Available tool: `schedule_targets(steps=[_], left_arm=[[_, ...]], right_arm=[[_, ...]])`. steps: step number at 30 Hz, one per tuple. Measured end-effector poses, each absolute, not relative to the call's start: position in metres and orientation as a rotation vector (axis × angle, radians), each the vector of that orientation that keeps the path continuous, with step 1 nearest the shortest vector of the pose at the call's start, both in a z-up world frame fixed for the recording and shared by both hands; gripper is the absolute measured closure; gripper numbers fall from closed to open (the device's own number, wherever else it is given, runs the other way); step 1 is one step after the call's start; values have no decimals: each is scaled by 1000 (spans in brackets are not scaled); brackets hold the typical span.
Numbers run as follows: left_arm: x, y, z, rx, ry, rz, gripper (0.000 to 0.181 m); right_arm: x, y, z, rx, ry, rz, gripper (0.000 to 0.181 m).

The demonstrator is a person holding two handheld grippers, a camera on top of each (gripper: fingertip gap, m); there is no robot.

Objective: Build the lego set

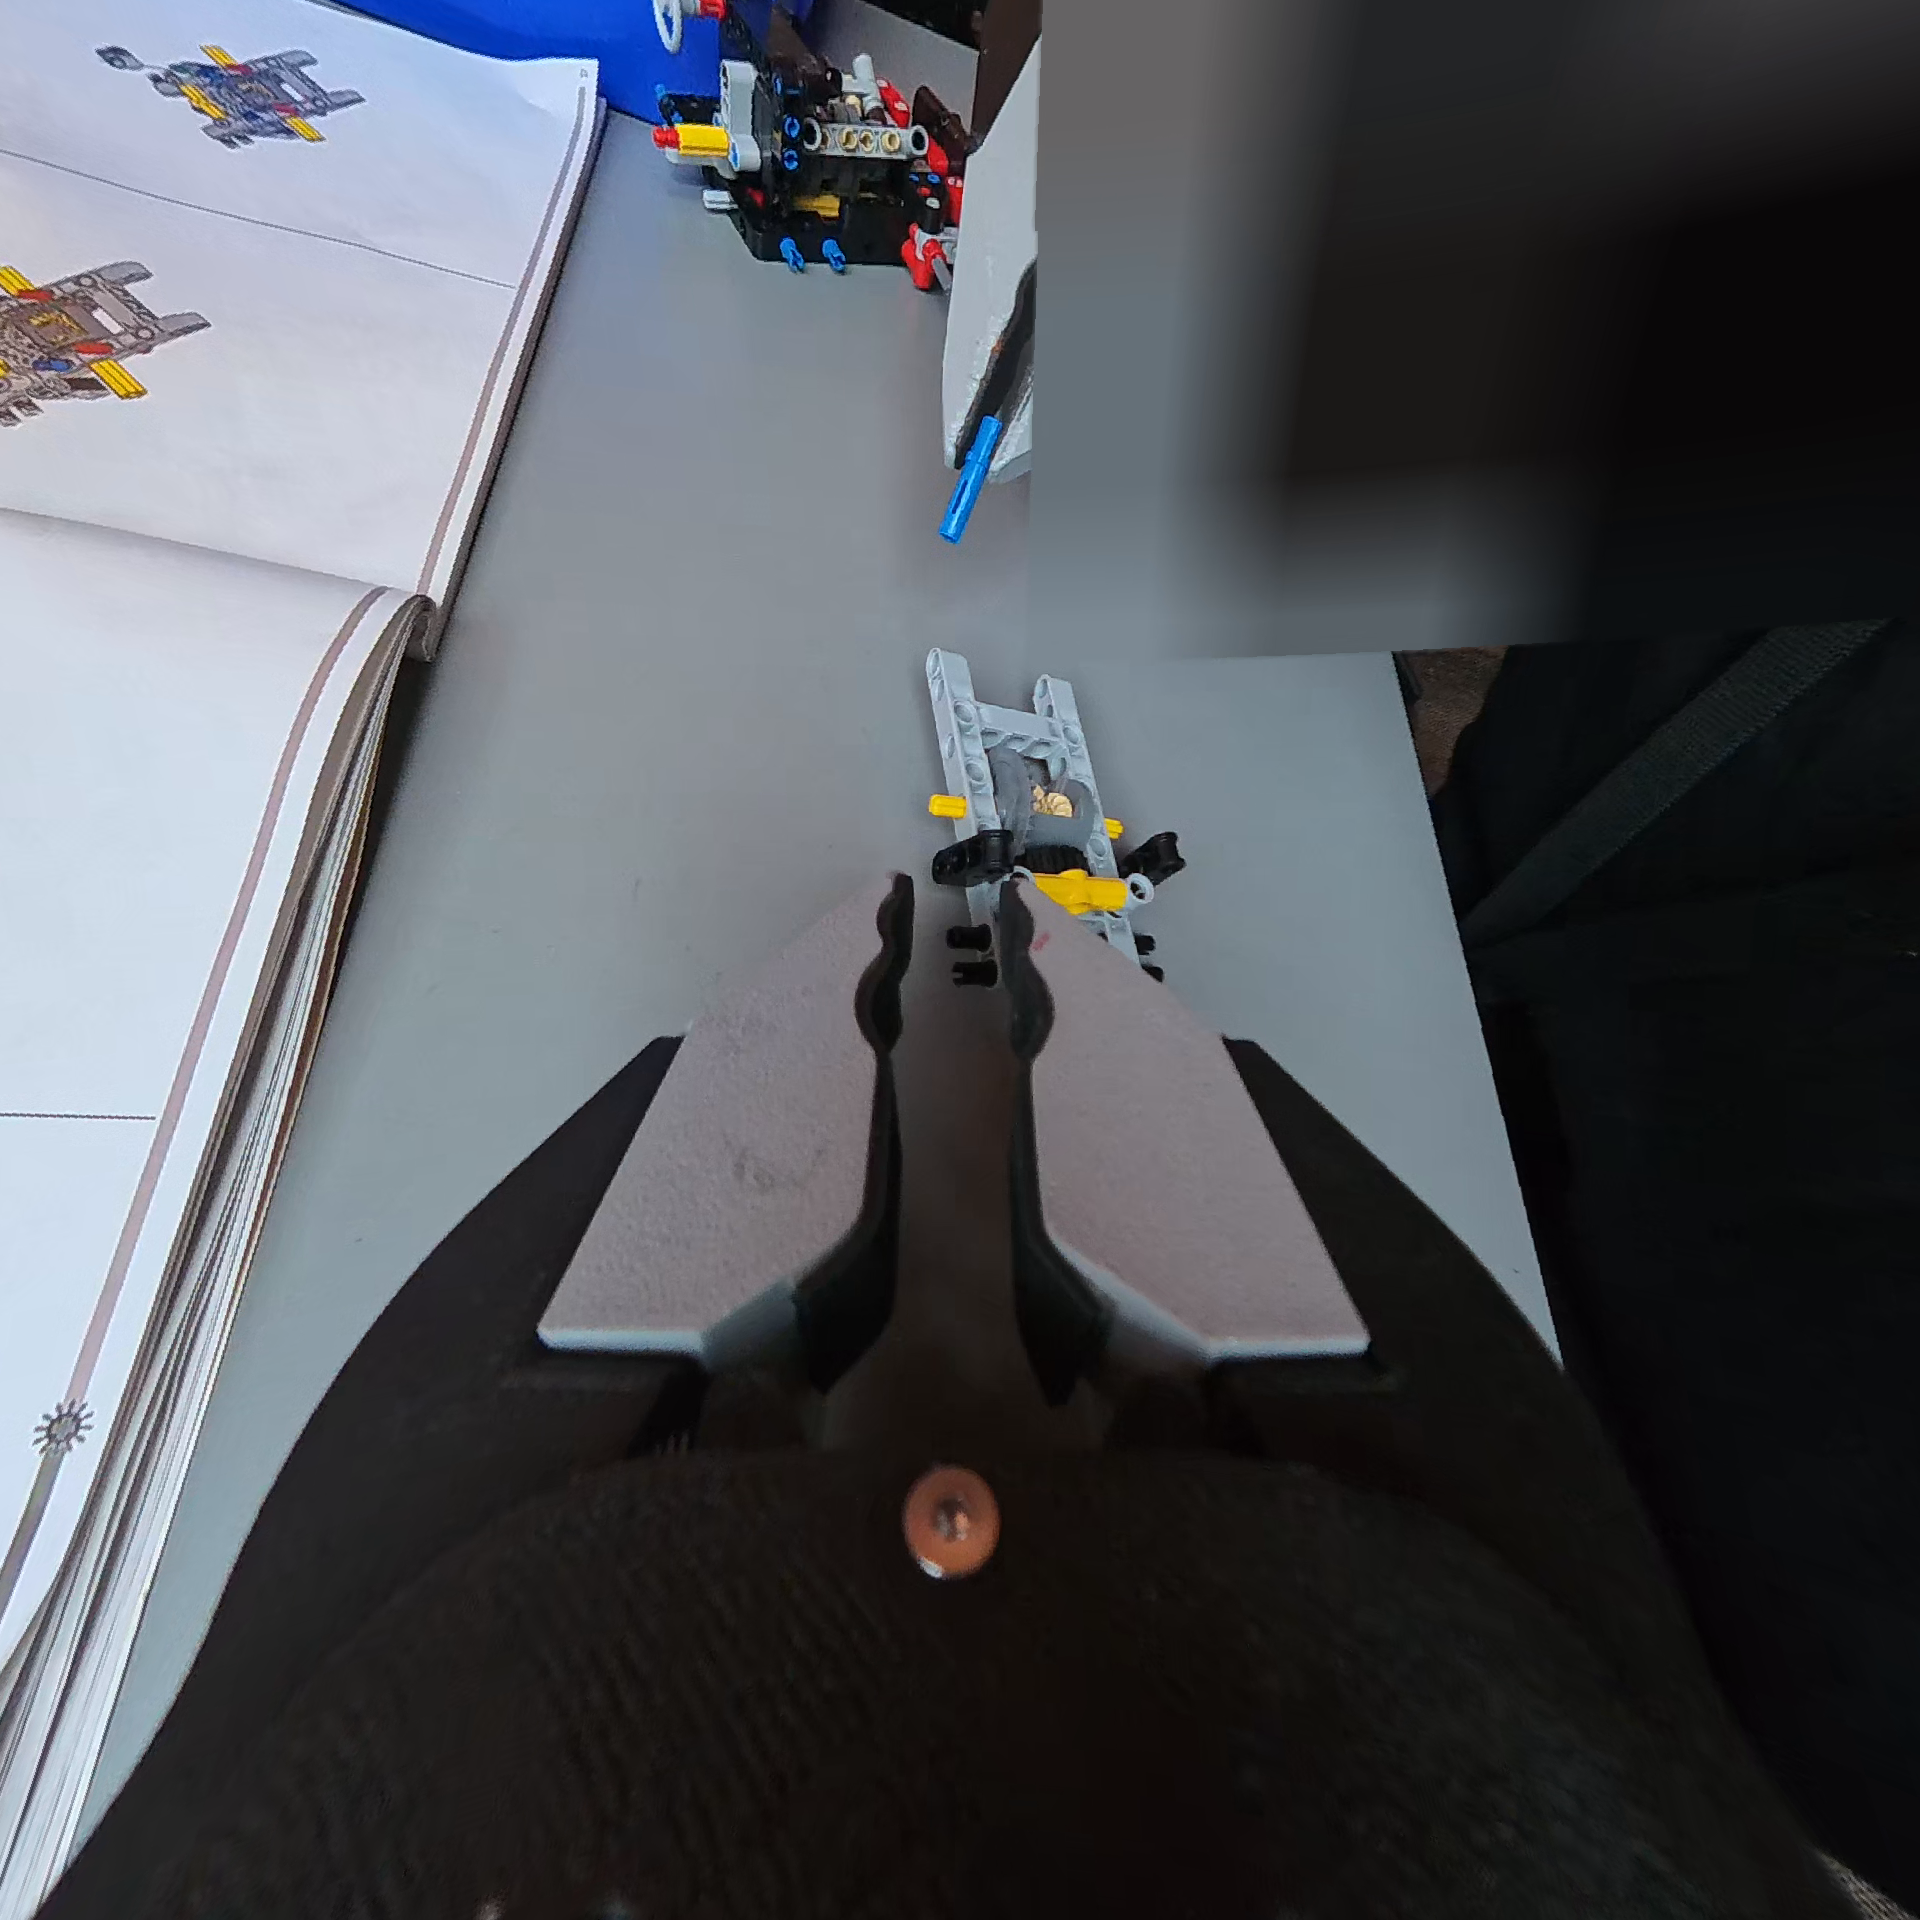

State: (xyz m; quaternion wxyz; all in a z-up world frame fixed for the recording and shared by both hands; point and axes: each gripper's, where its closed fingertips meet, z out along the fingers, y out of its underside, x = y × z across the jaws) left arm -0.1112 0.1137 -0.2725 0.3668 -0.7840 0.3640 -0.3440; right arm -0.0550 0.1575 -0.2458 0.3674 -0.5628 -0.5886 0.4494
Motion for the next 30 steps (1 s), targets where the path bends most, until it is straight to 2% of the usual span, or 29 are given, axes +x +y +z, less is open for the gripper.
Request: schedule_targets(steps=[16,25,30], left_arm=[[-109,114,-281,-2060,974,-844,156],[-104,106,-293,-2103,1075,-806,158],[-102,104,-299,-2144,1103,-818,166]], right_arm=[[-61,140,-250,-1425,-1656,1181,180],[-84,125,-258,-1302,-2079,884,180],[-90,120,-272,-1266,-2275,748,179]])
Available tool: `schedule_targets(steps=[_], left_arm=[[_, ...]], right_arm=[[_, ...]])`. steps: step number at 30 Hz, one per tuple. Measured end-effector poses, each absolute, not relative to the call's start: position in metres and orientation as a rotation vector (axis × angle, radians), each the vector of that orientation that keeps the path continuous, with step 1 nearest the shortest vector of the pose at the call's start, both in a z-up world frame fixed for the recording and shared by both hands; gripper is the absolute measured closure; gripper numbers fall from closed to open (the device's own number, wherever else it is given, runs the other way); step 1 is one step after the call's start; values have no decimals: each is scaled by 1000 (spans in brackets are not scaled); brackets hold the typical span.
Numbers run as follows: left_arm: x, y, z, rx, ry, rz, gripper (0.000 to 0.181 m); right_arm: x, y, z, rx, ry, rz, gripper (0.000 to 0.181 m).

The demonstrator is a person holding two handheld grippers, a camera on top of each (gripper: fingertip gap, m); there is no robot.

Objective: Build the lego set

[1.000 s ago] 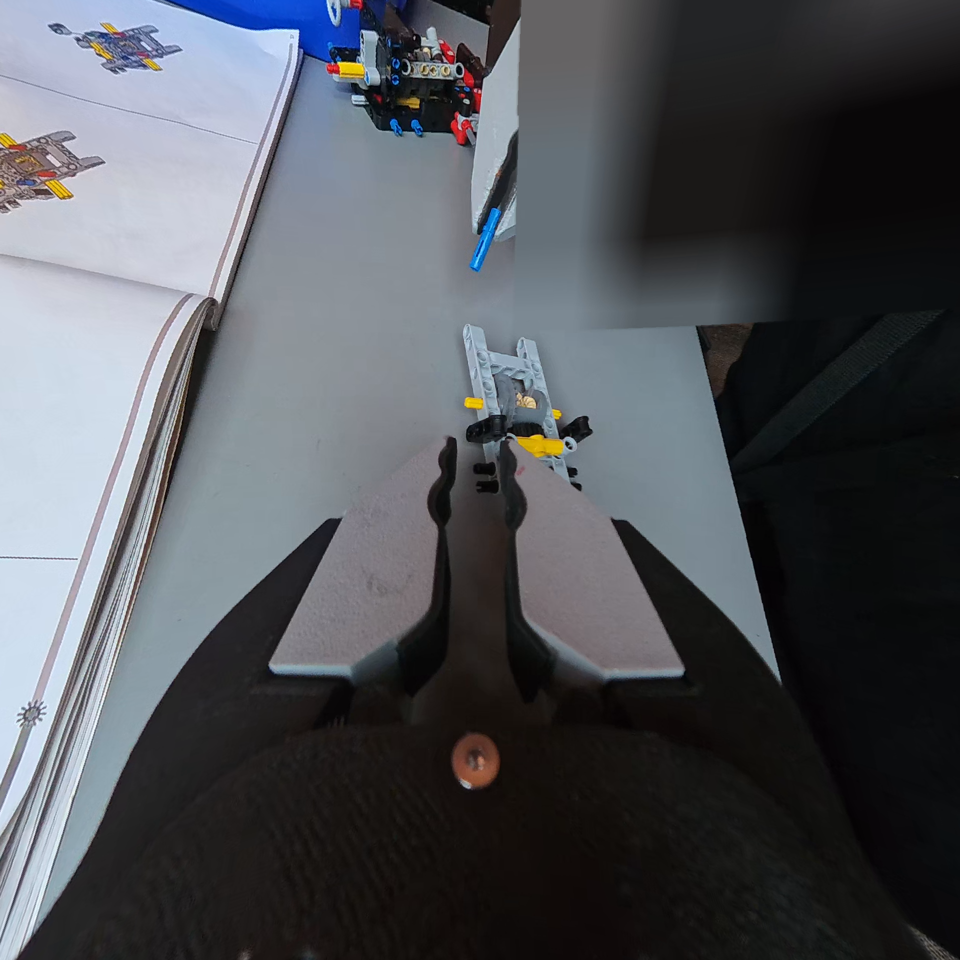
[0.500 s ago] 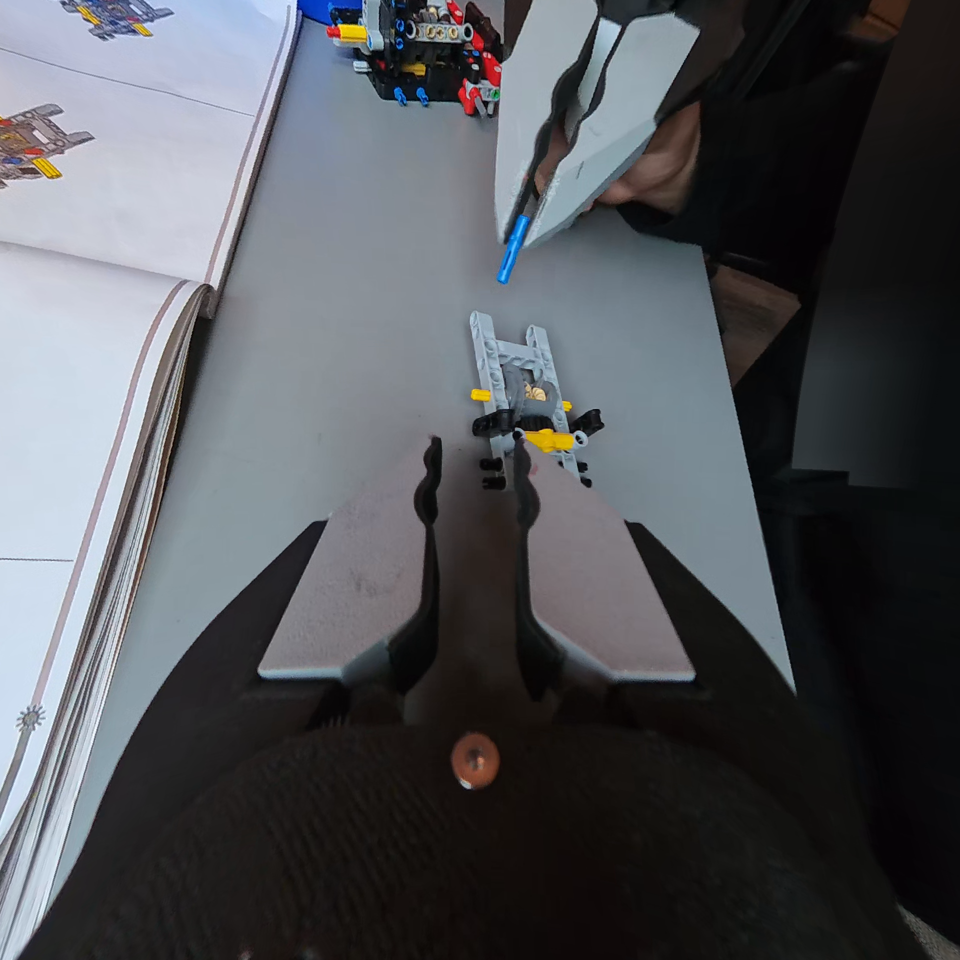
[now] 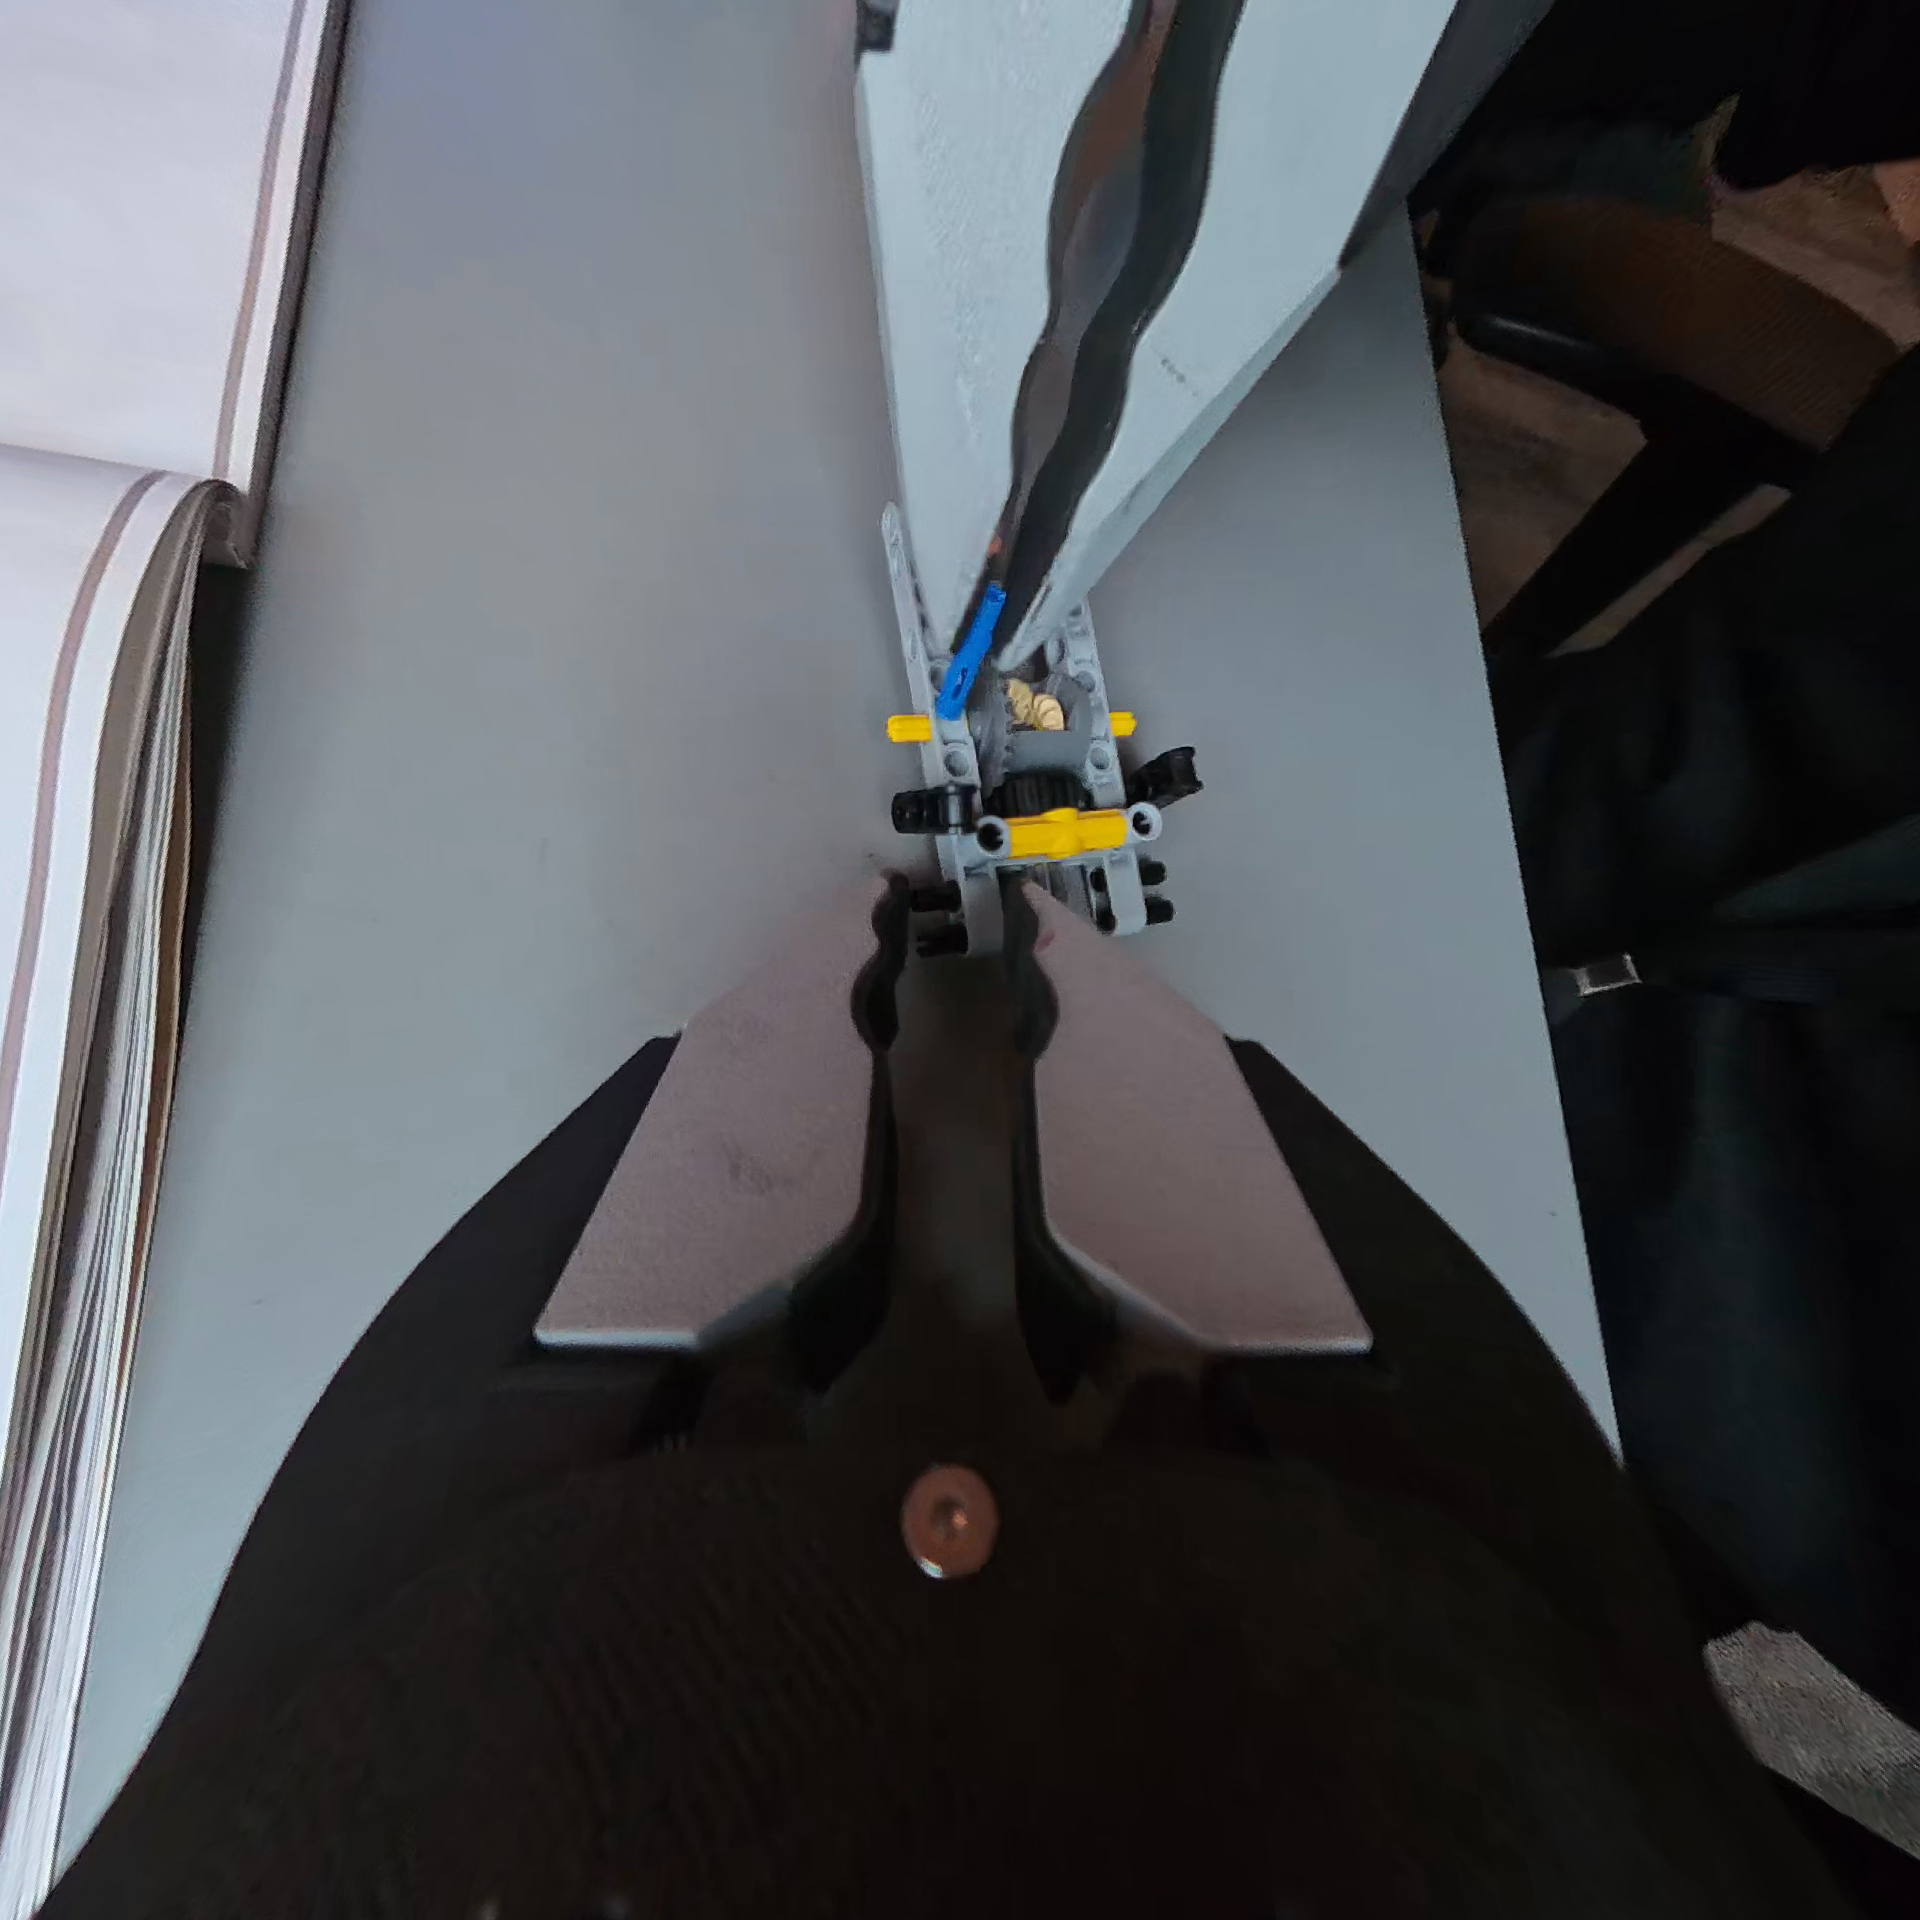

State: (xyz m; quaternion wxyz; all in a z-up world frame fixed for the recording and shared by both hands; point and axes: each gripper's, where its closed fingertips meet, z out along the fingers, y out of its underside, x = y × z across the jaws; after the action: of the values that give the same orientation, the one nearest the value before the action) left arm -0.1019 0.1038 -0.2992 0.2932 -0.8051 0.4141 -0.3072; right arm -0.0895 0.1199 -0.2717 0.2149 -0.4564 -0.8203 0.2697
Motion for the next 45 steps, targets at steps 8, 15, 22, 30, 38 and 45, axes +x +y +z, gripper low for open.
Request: schedule_targets(steps=[8,15,22,30,38,45], left_arm=[[-101,103,-302,-2162,1114,-829,166],[-102,105,-302,-2170,1095,-832,166],[-102,105,-302,-2171,1091,-824,166],[-101,106,-302,-2181,1076,-838,166],[-98,104,-302,-2179,1079,-842,166],[-98,104,-302,-2177,1083,-838,166]], right_arm=[[-94,118,-275,-1294,-2362,746,179],[-96,112,-279,-1298,-2494,708,179],[-95,114,-280,-1302,-2607,610,180],[-94,113,-281,-1265,-2679,497,179],[-90,113,-281,-1303,-2624,558,179],[-88,114,-282,-1324,-2579,571,179]])
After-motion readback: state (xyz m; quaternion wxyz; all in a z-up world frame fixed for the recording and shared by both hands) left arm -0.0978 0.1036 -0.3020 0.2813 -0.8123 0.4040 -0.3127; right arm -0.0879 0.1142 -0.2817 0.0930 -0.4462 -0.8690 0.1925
